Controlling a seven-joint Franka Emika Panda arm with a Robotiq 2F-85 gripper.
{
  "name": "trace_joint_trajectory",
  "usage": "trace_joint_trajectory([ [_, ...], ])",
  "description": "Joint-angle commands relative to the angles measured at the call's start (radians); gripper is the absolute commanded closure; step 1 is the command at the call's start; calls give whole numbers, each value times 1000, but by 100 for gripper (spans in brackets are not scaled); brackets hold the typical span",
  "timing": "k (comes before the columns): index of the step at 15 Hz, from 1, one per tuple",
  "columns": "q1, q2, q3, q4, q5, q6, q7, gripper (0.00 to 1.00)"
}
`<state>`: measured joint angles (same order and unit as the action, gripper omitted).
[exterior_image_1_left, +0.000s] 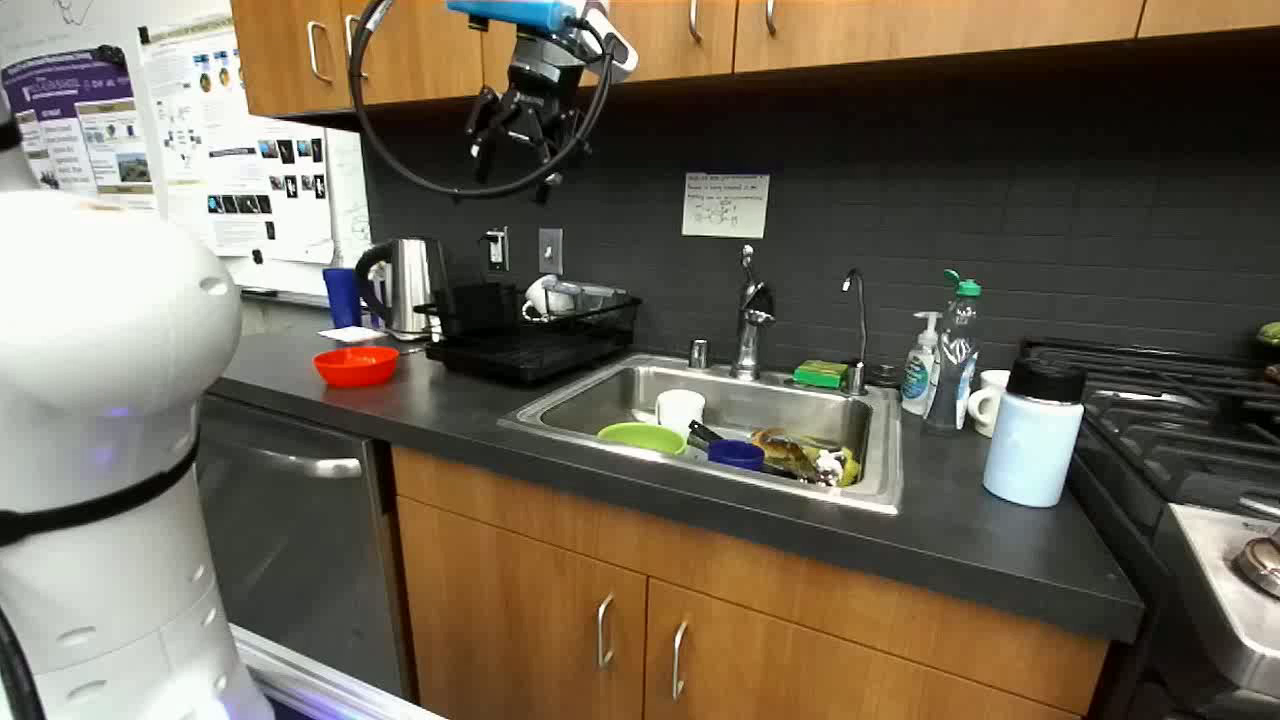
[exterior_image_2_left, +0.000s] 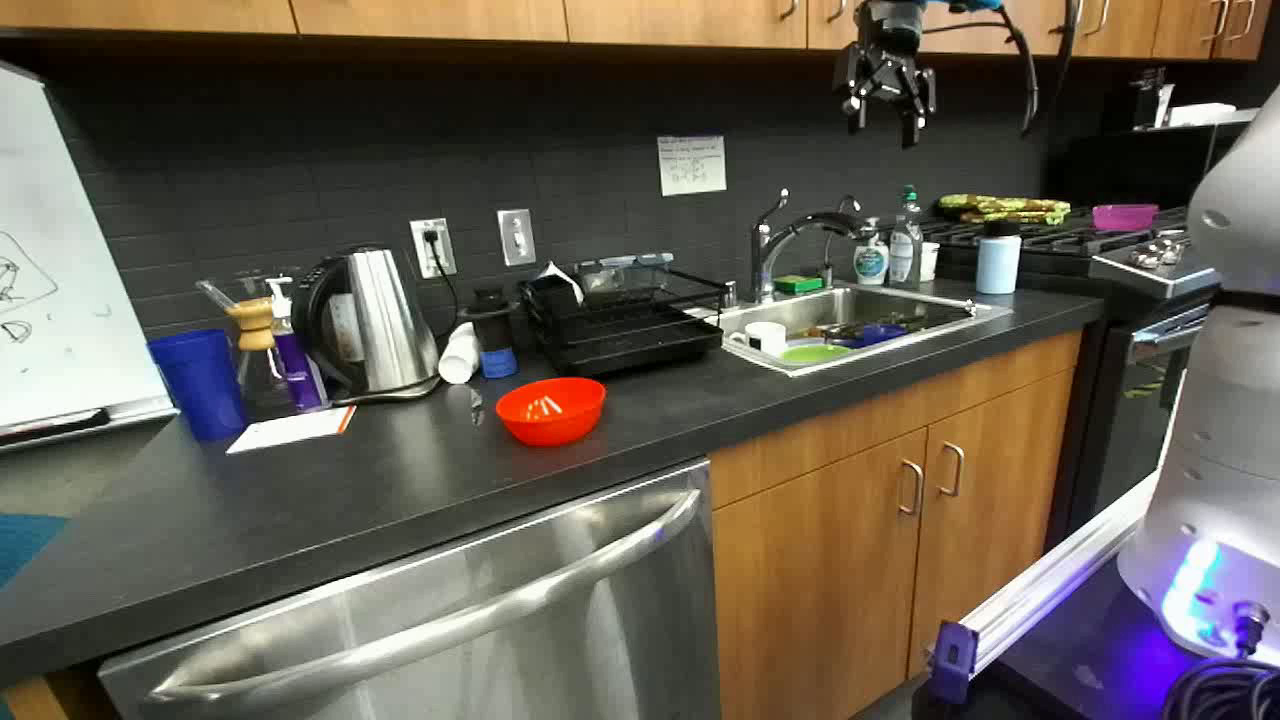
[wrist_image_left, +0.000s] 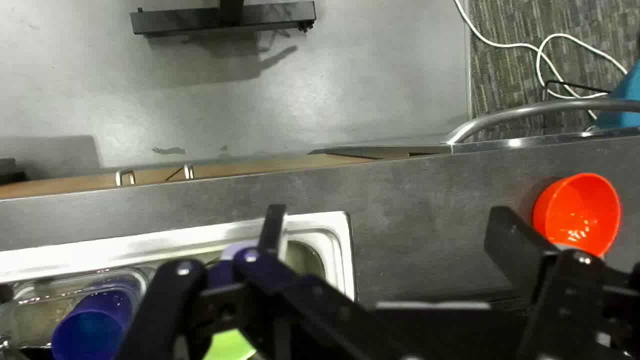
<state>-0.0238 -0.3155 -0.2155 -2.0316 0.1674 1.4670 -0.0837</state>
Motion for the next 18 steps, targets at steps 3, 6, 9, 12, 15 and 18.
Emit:
trace_joint_trajectory([
  [3,-20,-14,57,-2,-9,11,-8,0],
  [6,-1,-38,107,-5,-33,20,-26,0],
  [9,16,-50,149,3,-59,8,-62,0],
  [12,40,-70,185,-6,-80,23,-97,0],
  [15,80,-97,233,-47,-107,75,-134,0],
  [18,135,-111,279,-102,-118,153,-185,0],
])
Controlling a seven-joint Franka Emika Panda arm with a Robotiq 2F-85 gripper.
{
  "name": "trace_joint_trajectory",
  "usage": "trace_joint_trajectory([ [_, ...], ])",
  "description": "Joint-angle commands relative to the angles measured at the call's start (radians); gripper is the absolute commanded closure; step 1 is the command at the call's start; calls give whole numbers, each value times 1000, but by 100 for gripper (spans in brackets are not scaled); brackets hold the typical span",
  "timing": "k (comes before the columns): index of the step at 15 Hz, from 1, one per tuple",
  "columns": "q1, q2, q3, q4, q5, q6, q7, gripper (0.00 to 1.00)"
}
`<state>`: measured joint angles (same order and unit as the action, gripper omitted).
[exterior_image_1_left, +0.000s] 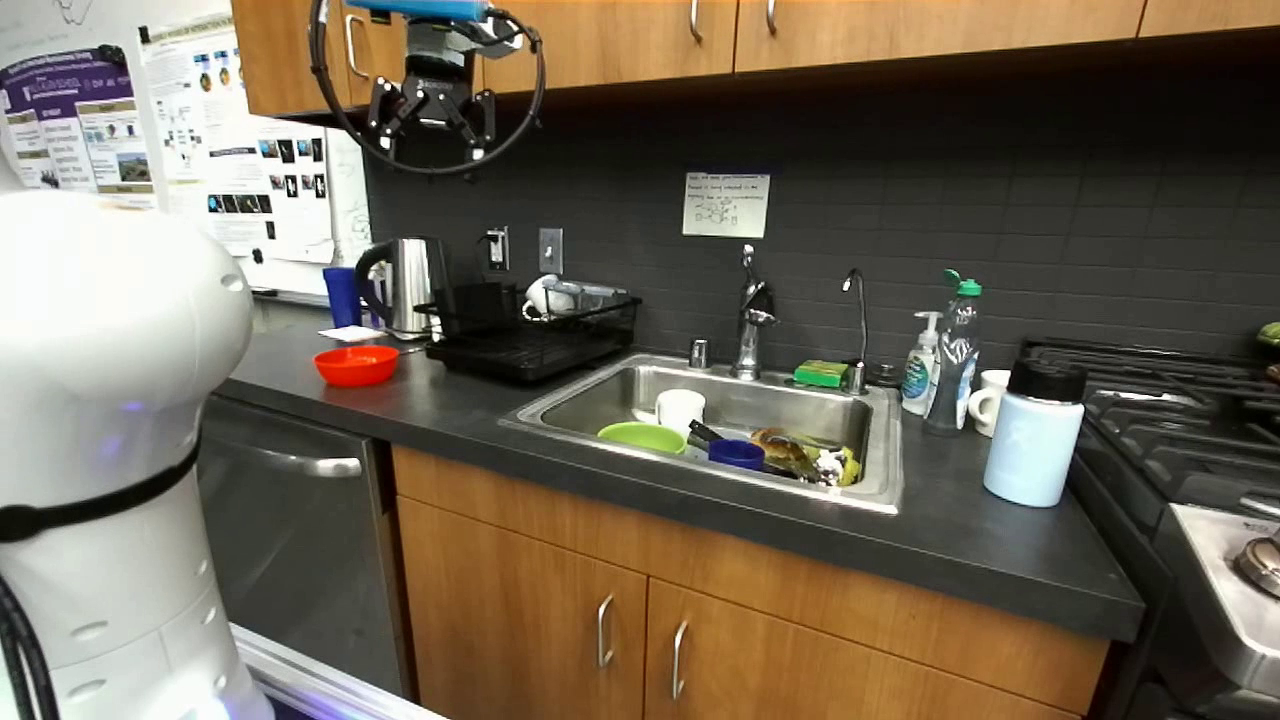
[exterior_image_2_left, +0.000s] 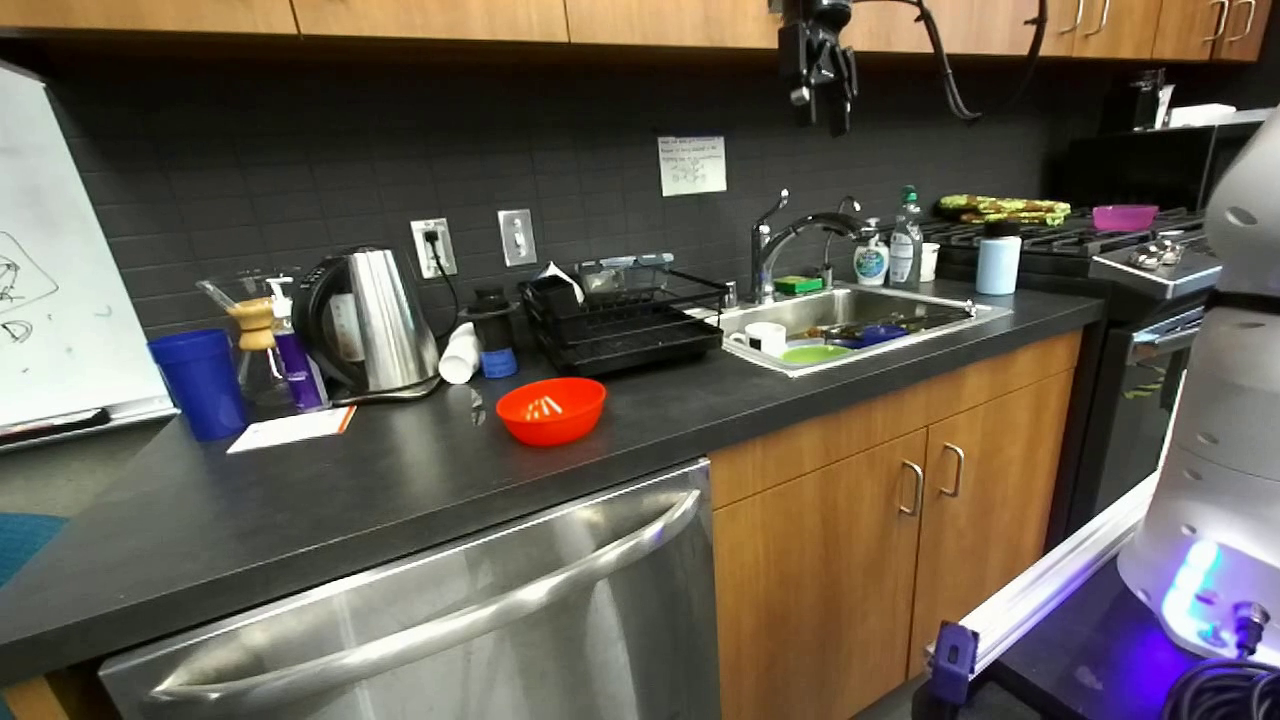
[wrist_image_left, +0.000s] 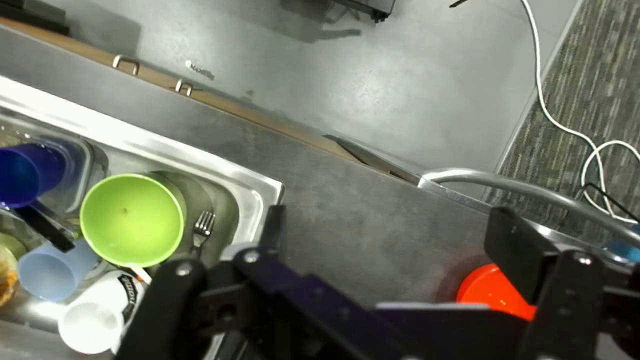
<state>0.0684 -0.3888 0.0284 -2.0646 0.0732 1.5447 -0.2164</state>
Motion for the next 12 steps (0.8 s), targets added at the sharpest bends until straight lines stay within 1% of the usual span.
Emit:
trace_joint_trajectory([
  [1,60,-37,47,-85,-19,97,-62,0],
  [3,92,-31,72,-120,0,155,-58,0],
  [6,127,-2,119,-160,20,222,2,0],
  [9,139,19,173,-188,-5,228,111,0],
  [12,140,32,211,-218,-24,295,206,0],
])
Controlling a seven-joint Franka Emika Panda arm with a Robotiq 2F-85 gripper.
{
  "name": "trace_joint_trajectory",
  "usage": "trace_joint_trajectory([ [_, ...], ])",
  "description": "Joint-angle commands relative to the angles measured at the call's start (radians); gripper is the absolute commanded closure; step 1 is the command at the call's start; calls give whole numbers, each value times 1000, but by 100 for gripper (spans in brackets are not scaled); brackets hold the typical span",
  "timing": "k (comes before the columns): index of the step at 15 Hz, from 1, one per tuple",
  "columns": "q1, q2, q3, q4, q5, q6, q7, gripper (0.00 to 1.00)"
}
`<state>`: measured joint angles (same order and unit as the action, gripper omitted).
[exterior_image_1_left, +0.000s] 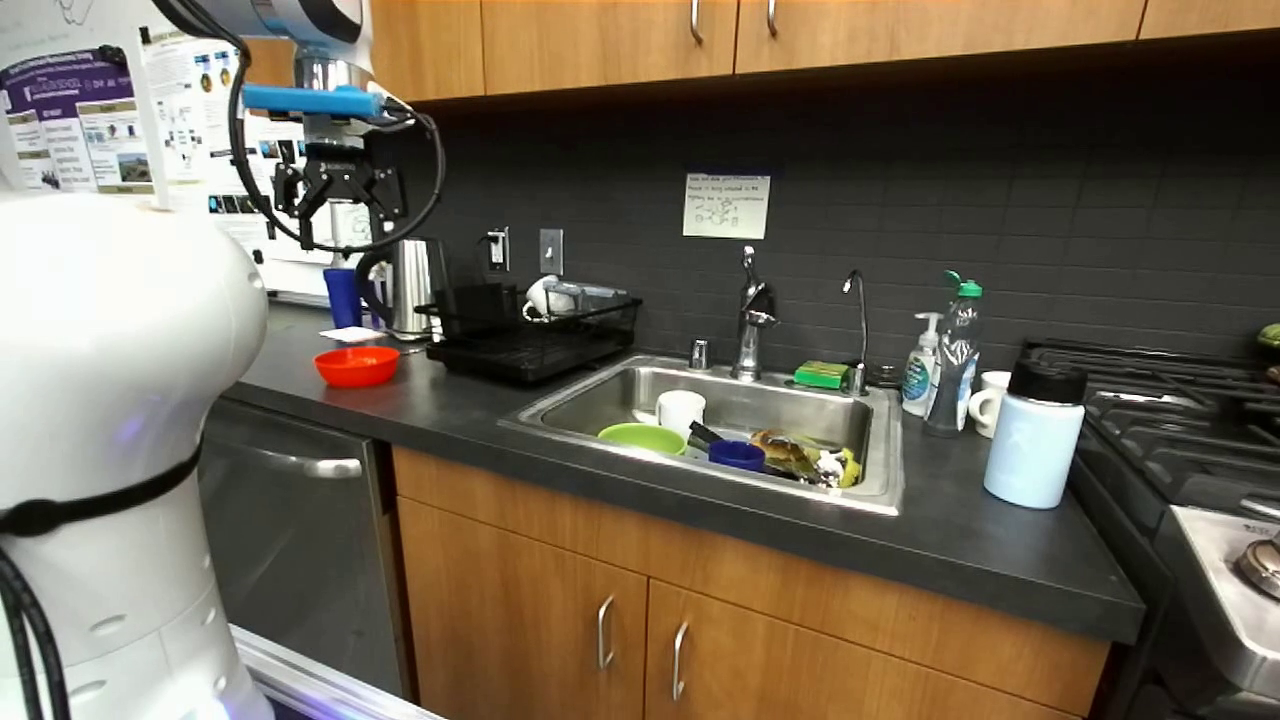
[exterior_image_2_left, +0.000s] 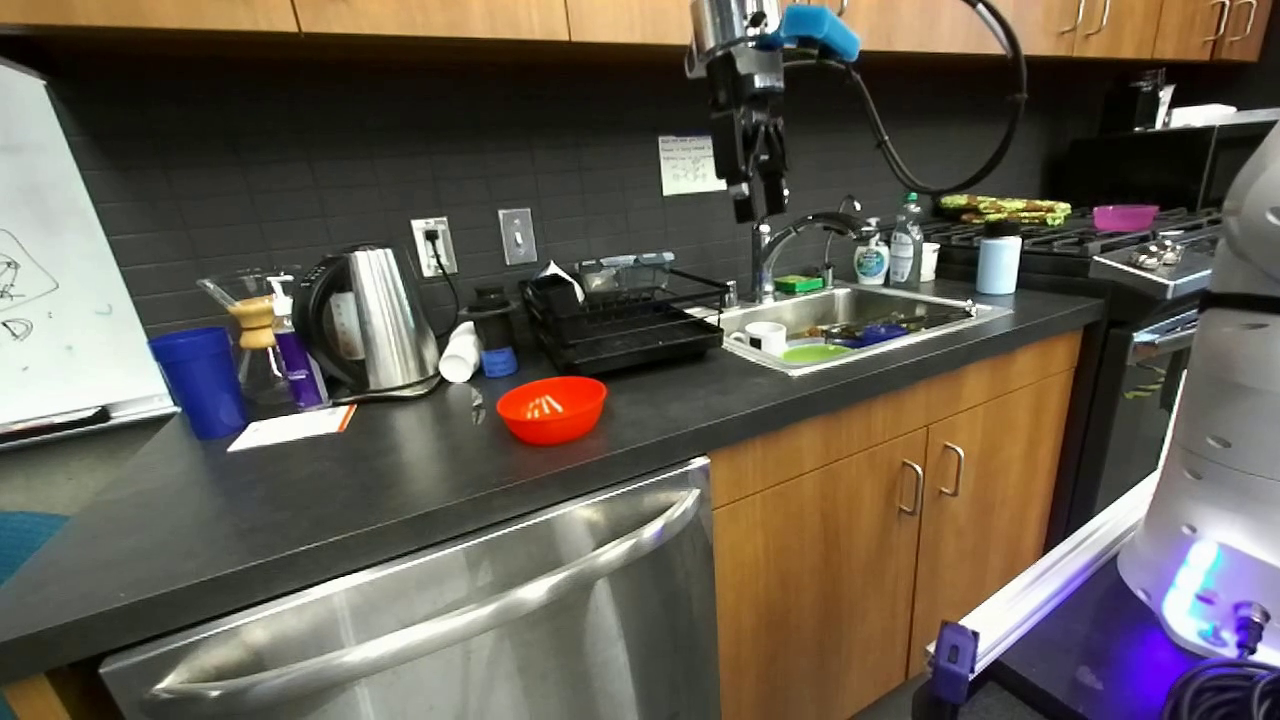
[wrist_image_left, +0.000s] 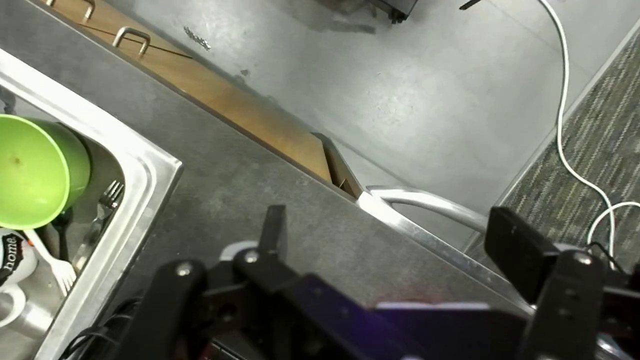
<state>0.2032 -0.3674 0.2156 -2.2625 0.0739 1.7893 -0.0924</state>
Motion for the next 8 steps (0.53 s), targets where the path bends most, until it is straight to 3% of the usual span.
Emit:
trace_joint_trajectory([
  [1,3,19,34,-20,-40,41,108,0],
  [2,9,33,36,-6,-19,-8,125,0],
  [8,71,49,65,-13,89,41,108,0],
])
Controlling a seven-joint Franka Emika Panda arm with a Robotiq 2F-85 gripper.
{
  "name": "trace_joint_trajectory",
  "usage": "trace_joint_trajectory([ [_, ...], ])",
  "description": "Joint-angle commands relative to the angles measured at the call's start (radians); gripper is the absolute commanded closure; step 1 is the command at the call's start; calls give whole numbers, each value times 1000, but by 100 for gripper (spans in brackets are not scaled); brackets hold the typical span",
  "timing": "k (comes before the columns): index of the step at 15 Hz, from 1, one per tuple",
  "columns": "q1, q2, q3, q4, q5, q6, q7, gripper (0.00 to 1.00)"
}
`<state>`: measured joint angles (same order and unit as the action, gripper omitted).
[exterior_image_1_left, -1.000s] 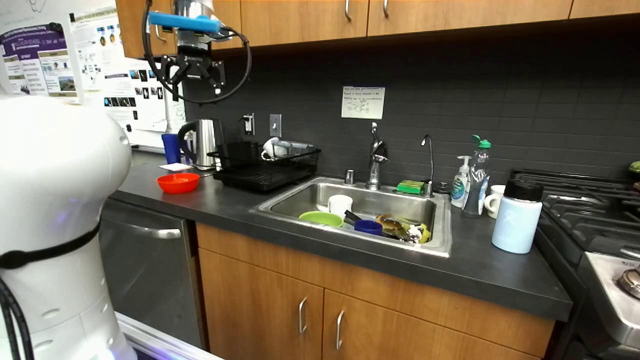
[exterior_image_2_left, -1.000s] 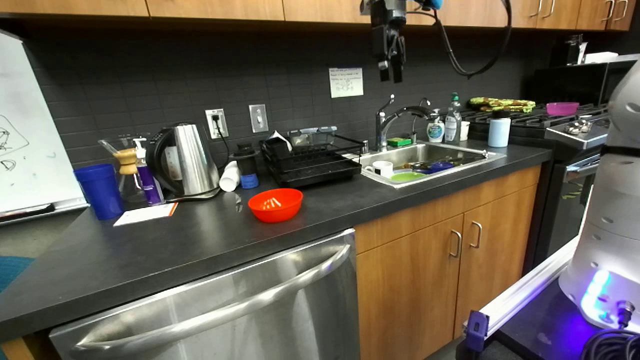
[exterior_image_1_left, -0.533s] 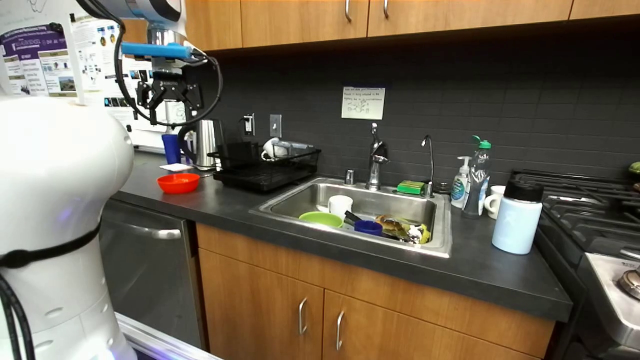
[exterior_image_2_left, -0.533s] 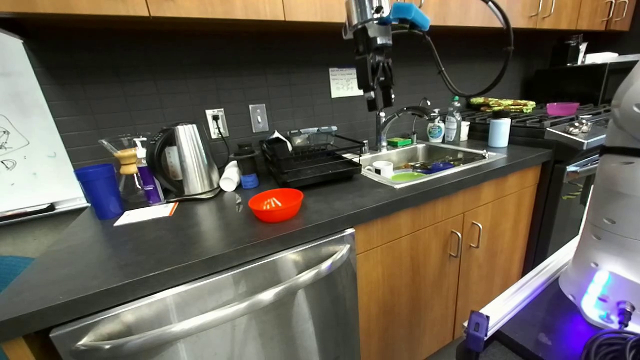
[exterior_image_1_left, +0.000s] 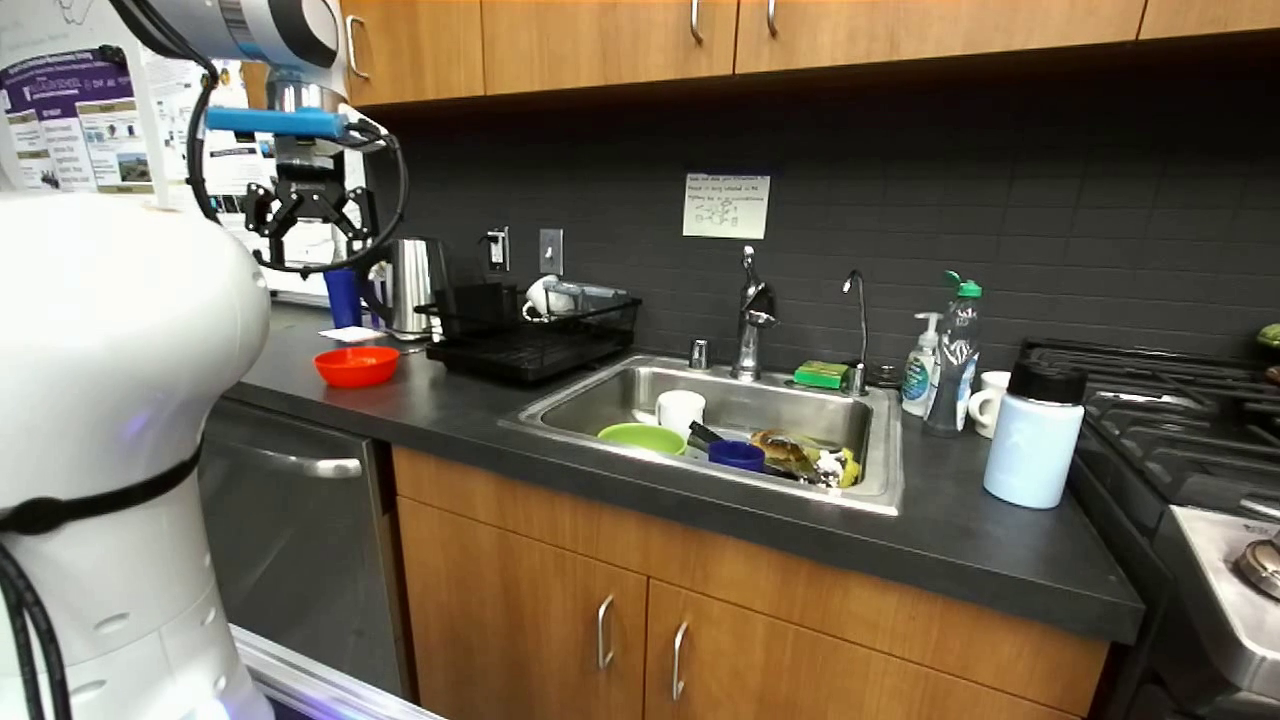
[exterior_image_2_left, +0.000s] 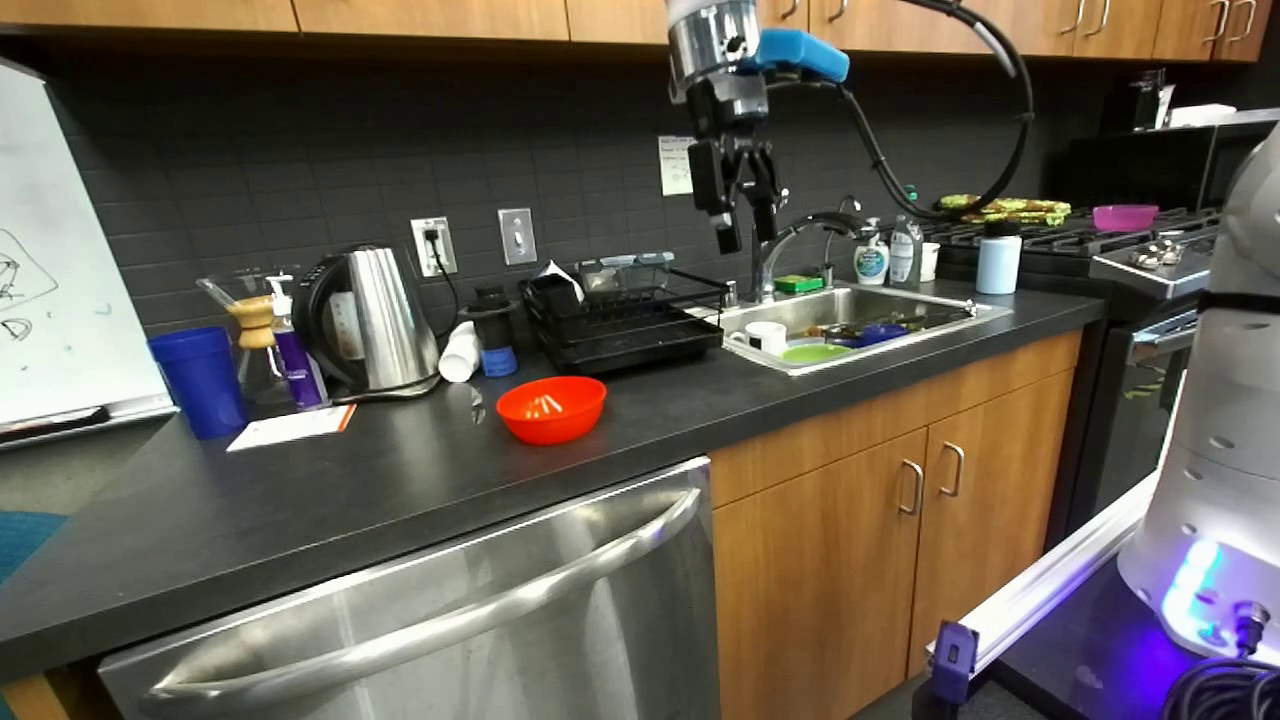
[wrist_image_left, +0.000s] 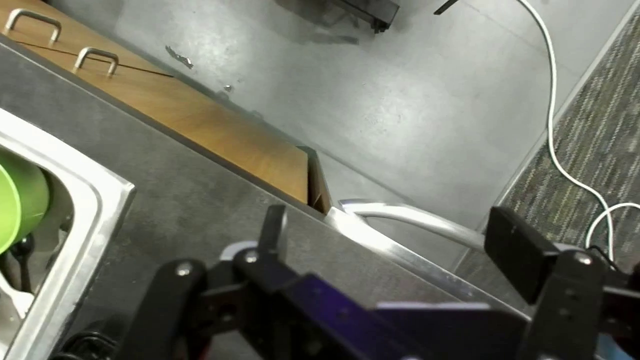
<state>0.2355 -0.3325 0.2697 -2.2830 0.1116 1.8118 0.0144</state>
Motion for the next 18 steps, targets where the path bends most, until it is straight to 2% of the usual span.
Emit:
trace_joint_trajectory([
  [1,54,15,16,3,78,32,-14,0],
  [5,124,38,58,-6,165,85,-49,0],
  [10,197,84,137,-33,182,168,-52,0],
  [14,239,112,185,-35,204,343,-22,0],
  [18,272,122,188,11,284,521,-49,0],
])
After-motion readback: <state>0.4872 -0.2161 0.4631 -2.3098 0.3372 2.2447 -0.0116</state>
